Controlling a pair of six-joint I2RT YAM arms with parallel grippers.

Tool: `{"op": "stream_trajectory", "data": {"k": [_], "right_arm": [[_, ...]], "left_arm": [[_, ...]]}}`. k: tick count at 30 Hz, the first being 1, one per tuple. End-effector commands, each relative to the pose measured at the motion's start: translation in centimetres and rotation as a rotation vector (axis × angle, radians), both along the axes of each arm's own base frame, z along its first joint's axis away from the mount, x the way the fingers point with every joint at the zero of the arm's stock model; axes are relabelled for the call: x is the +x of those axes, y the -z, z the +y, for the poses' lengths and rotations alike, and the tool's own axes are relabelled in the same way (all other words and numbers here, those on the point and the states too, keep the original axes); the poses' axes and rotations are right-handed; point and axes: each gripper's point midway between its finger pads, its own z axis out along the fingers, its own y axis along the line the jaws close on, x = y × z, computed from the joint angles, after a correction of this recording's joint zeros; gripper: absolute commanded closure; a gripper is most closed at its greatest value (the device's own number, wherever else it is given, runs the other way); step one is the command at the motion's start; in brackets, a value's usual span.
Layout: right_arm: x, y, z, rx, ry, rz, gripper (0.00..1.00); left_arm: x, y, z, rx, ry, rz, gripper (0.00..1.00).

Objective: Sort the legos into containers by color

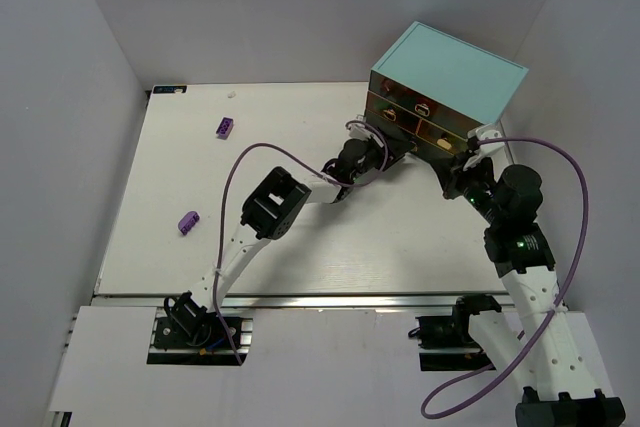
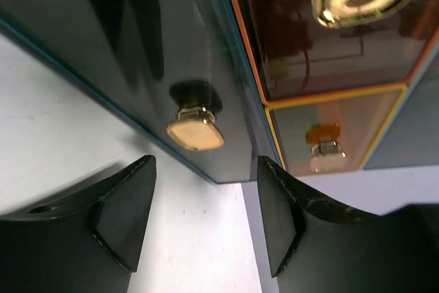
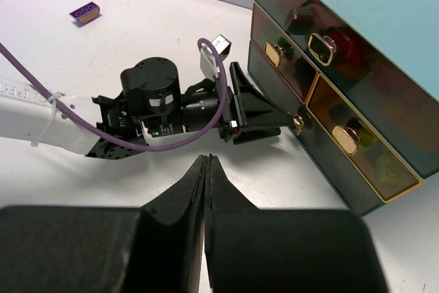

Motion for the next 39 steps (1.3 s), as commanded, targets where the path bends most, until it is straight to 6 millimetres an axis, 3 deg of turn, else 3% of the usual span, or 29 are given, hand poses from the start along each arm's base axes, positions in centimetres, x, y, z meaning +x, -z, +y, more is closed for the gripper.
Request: {"op": "stream_trajectory", "data": {"k": [1,13,20,26,27,29,30,32,33,35,36,37,38,39], "right_arm": [[0.2,-1.4,-0.4,0.021,0.028,-0.052,1.00],[-0.1,-1.8,-0.5,0.043,0.040,-0.055,1.00],[-0.2,-1.8,-0.4,0.043,0.037,-0.056,1.00],[-0.2,-1.8,-0.4,0.041,0.035,-0.059,1.00],[-0.2,-1.7,-0.4,0.040,0.035,-0.056,1.00],[-0.1,-1.6,-0.5,0.040,0.037,-0.056,1.00],[-0.2,-1.6,-0.4,0.040,0.034,-0.056,1.00],[-0.1,-1.5,-0.5,0.040,0.037,-0.056,1.00],[-0.1,-1.6,-0.5,0.039,0.037,-0.059,1.00],[-0.1,-1.5,-0.5,0.039,0.038,-0.059,1.00],[-0.1,-1.5,-0.6,0.039,0.041,-0.057,1.00],[-0.1,-1.5,-0.5,0.039,0.037,-0.059,1.00],[-0.1,-1.3,-0.5,0.037,0.037,-0.055,1.00],[0.0,-1.3,-0.6,0.037,0.040,-0.055,1.00]], "left_arm": [[0.5,-0.3,-0.8,0.047,-0.034,0.053,0.29],[2.2,1.2,-1.2,0.108,-0.146,0.116,0.33],[3.2,1.6,-0.9,0.080,-0.203,0.128,0.44],[2.5,1.0,-1.3,0.049,-0.190,0.125,0.62],[2.1,1.8,-0.9,0.057,-0.191,0.137,0.63],[1.9,0.5,-0.8,0.024,-0.189,0.121,0.66],[1.3,1.7,-0.2,0.036,-0.189,0.138,0.66],[0.9,-0.5,0.2,-0.003,-0.185,0.109,0.68],[0.2,0.7,0.9,0.018,-0.186,0.126,0.68],[-0.5,-0.1,1.5,0.005,-0.184,0.112,0.69],[-0.8,-1.9,1.8,-0.008,-0.180,0.093,0.69],[-1.6,-0.6,2.6,0.009,-0.180,0.105,0.69],[-2.0,-0.8,3.0,0.012,-0.179,0.105,0.69],[-2.4,-2.3,3.4,-0.003,-0.178,0.090,0.69]]}}
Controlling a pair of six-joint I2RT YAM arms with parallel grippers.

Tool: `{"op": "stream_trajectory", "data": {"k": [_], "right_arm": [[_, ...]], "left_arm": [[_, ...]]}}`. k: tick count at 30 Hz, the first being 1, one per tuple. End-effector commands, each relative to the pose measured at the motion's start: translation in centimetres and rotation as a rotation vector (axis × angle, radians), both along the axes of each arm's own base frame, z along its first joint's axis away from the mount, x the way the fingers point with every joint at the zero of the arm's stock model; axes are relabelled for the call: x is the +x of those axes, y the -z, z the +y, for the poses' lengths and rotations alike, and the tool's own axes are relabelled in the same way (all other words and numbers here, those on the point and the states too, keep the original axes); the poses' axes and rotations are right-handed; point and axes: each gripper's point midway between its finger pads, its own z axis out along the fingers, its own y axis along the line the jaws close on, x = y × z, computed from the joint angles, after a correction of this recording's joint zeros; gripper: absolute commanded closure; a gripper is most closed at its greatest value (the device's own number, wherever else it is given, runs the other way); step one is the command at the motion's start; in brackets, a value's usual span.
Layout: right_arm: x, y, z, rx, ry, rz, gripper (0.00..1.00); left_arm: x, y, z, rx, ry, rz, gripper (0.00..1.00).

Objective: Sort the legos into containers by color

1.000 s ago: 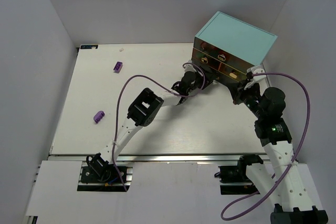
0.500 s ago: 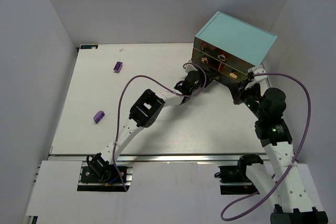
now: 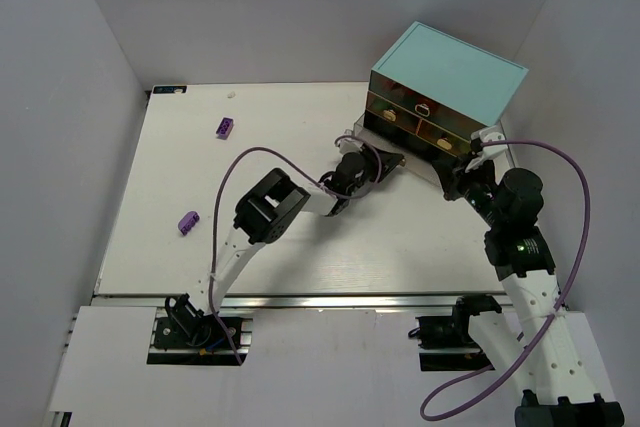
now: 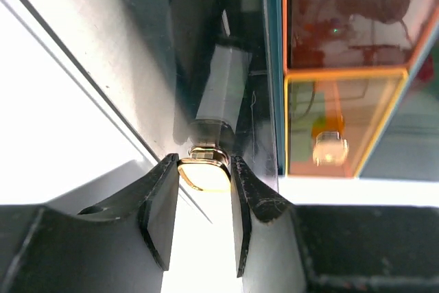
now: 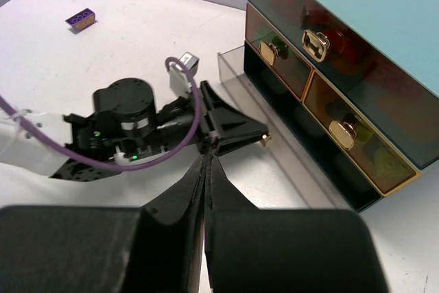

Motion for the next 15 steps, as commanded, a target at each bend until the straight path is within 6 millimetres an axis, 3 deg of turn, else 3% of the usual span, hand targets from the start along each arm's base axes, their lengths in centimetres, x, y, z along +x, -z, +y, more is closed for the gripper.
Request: {"op": "stream_trajectory", "data": {"k": [1,2,3,5,6,7,9,10,12,13,15], "right_arm": [[0.2,-1.3,-0.1,0.017,0.006,-0.057,1.00],[0.2,-1.2,-0.1,0.014,0.008,-0.055,1.00],[0.2,-1.2,-0.1,0.014,0.008,-0.055,1.00],[0.2,-1.0,0.0,0.011,0.000,-0.053,1.00],[0.3,-0.8,0.0,0.011,-0.002,-0.047,1.00],[0.3,-0.7,0.2,0.011,-0.011,-0.043,1.00],[0.1,0.0,1.0,-0.054,-0.081,-0.054,1.00],[-0.1,0.4,1.3,-0.075,-0.110,-0.052,0.80],[-0.7,1.2,2.2,-0.135,-0.202,-0.057,0.59],[-1.0,1.3,2.6,-0.144,-0.231,-0.060,0.49],[-1.4,2.0,3.2,-0.172,-0.292,-0.052,0.42]], "left_arm": [[-1.7,-2.1,2.0,0.028,-0.004,-0.031,0.69],[-2.1,-2.0,2.4,0.034,-0.002,-0.029,0.69],[-2.4,-3.2,2.7,0.024,-0.005,-0.043,0.68],[-3.4,-2.1,4.0,0.047,-0.015,-0.025,0.65],[-3.6,-2.7,4.3,0.048,-0.014,-0.035,0.61],[-3.9,-2.3,4.4,0.058,-0.004,-0.028,0.49],[-4.0,-1.9,5.0,0.076,0.033,-0.019,0.39],[-4.3,-2.2,5.0,0.084,0.044,-0.020,0.33],[-5.0,-1.8,5.5,0.133,0.059,-0.024,0.25],[-4.8,-3.1,6.1,0.141,0.052,-0.042,0.24],[-5.6,-2.3,7.1,0.235,0.065,-0.042,0.21]]}}
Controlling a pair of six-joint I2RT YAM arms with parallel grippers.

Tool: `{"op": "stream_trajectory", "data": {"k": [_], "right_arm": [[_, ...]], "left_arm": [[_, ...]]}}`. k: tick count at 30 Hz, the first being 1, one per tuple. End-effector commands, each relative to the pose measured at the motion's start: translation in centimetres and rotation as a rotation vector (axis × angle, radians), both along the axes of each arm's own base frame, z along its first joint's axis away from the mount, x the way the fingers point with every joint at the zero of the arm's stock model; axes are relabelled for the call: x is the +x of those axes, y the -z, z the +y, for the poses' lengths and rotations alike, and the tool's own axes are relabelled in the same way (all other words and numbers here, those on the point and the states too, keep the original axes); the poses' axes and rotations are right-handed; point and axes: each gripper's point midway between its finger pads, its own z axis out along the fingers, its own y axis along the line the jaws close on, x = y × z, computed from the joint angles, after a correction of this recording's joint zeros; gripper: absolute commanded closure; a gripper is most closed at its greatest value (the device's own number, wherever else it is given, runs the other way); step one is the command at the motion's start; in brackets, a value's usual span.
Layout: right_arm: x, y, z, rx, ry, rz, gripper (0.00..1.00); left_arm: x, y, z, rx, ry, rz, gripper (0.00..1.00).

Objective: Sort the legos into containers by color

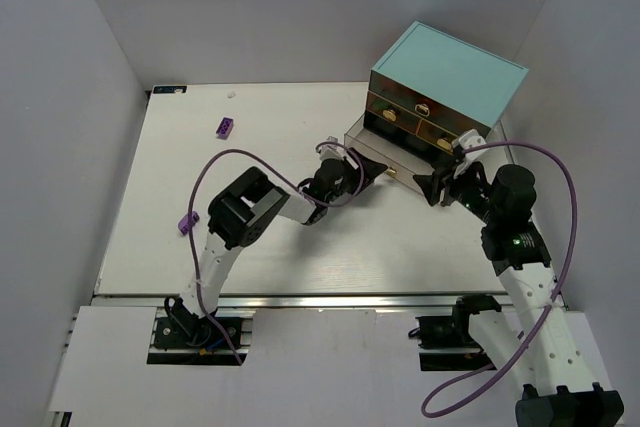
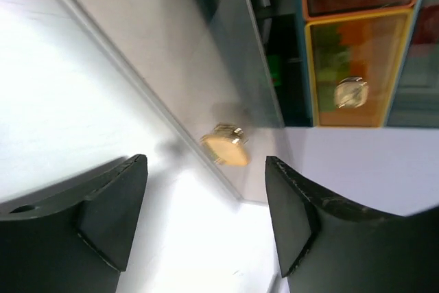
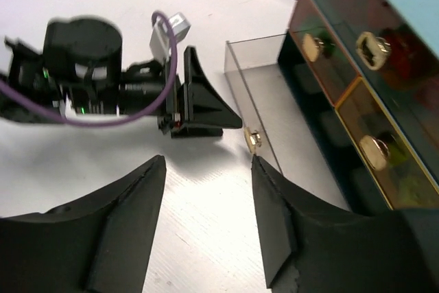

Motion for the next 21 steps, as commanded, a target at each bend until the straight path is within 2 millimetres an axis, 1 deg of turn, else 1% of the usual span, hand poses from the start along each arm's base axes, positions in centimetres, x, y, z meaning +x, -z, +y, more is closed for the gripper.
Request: {"op": "stream_trajectory", "data": {"k": [1,2,3,4,5,6,7,8,9,10,11,12,13,14,15,16,17,18,19,20,21], "right_arm": [[-1.0,0.4,1.7,-0.066,-0.154,-0.039,0.40],[-1.2,0.7,2.0,-0.069,-0.180,-0.026,0.40],[-1.2,0.8,2.0,-0.078,-0.189,-0.022,0.40],[-1.2,0.9,2.1,-0.080,-0.196,-0.017,0.40],[-1.3,1.2,2.3,-0.082,-0.204,-0.008,0.40],[-1.3,1.2,2.3,-0.084,-0.207,-0.007,0.40],[-1.3,1.1,2.4,-0.085,-0.211,-0.011,0.39],[-1.4,1.1,2.4,-0.084,-0.214,-0.013,0.40],[-1.4,1.0,2.5,-0.083,-0.215,-0.016,0.39],[-1.4,1.0,2.5,-0.083,-0.215,-0.016,0.39],[-1.4,1.1,2.5,-0.082,-0.214,-0.014,0.39],[-1.4,1.1,2.4,-0.082,-0.211,-0.013,0.39],[-1.4,1.1,2.4,-0.080,-0.208,-0.014,0.39],[-1.3,1.0,2.4,-0.082,-0.204,-0.015,0.39],[-1.2,1.0,2.3,-0.084,-0.198,-0.017,0.38],[-1.3,1.2,2.3,-0.084,-0.195,-0.016,0.39],[-1.0,1.1,2.1,-0.091,-0.178,-0.024,0.39],[-0.9,1.1,2.0,-0.090,-0.174,-0.026,0.38],[-0.9,1.2,2.0,-0.089,-0.172,-0.023,0.38],[-0.8,1.2,1.8,-0.094,-0.162,-0.027,0.38],[-0.8,1.2,1.9,-0.093,-0.162,-0.029,0.37]], "left_arm": [[-0.9,-2.5,1.7,0.123,0.033,-0.064,0.21],[-1.1,-4.5,2.3,0.155,0.036,-0.114,0.19],[-1.7,-3.0,3.8,0.233,0.017,-0.075,0.19],[-2.0,-3.1,4.6,0.273,0.007,-0.082,0.19],[-1.9,-5.3,6.0,0.311,-0.011,-0.141,0.21],[-2.8,-3.6,7.7,0.404,-0.016,-0.099,0.24],[-2.3,-3.6,9.5,0.460,-0.062,-0.101,0.28],[-2.2,-4.8,10.9,0.514,-0.076,-0.137,0.33],[-1.7,-3.2,15.2,0.714,-0.088,-0.083,0.62],[-0.9,-3.2,16.4,0.727,-0.128,-0.076,0.63],[-0.4,-2.9,18.1,0.823,-0.120,-0.079,0.70],[-0.6,-1.5,20.1,0.926,-0.104,-0.025,0.73],[1.2,-2.4,22.3,0.972,-0.158,-0.017,0.74],[1.8,-2.3,24.1,1.044,-0.158,-0.014,0.73],[2.2,-2.0,25.6,1.089,-0.155,0.004,0.71],[2.8,-1.7,27.0,1.117,-0.158,0.017,0.63],[4.4,-2.0,29.8,1.147,-0.185,0.027,0.52],[5.0,-1.9,31.4,1.160,-0.199,0.047,0.41],[5.7,-1.0,32.8,1.174,-0.198,0.076,0.24],[7.1,-1.7,34.8,1.189,-0.205,0.069,0.19],[7.8,-1.7,35.7,1.201,-0.211,0.077,0.15]]}}
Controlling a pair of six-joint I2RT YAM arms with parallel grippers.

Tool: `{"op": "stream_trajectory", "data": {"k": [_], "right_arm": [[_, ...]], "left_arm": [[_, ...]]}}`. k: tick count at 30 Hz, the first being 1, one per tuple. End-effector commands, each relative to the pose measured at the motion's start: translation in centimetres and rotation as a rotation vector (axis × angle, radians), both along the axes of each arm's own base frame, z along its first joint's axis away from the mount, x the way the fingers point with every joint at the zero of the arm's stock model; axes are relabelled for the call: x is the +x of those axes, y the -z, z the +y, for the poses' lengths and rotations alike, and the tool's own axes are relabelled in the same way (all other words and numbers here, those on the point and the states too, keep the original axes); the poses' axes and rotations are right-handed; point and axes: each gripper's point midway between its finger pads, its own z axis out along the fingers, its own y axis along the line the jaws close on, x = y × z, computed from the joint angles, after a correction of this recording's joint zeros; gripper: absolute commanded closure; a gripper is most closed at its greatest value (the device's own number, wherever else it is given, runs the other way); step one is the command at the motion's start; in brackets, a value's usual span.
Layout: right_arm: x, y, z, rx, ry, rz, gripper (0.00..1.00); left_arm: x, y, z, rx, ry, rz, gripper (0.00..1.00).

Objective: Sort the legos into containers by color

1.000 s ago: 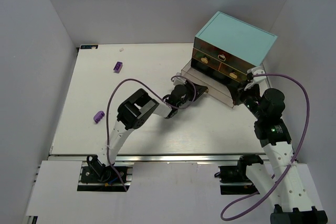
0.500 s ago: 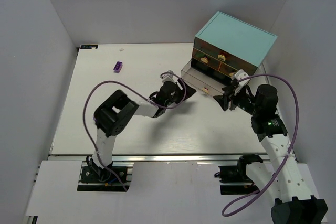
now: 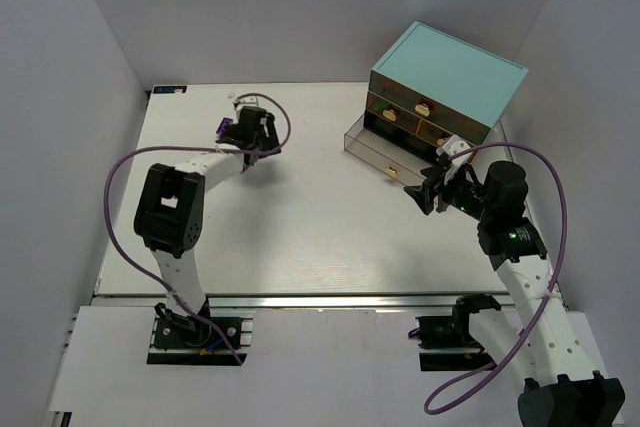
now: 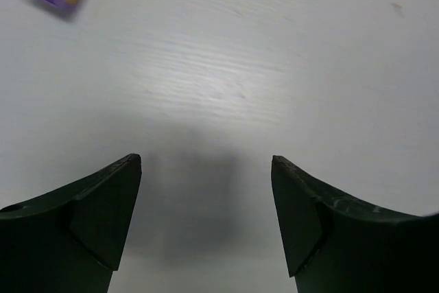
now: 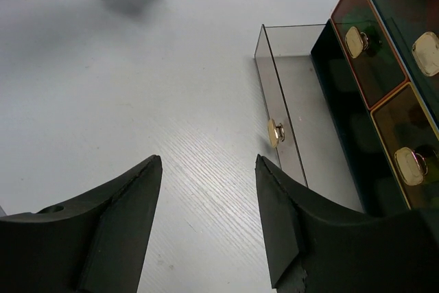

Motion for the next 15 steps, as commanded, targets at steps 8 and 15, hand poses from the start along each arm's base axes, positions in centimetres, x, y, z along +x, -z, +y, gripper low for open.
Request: {"op": "stream_trajectory", "data": {"k": [8,15], "right_arm": [[0.6,-1.2,-0.3,-0.011,0.027,-0.069,0.36],[0.7,-1.4,-0.4,-0.013,0.040,-0.080,0.35]], "left_arm": [[6.4,2.2,9.3,0.310,0.093,0.173,0.07],[9.0,2.8,13.6,0.472,0.114,0.218,0.07]]}}
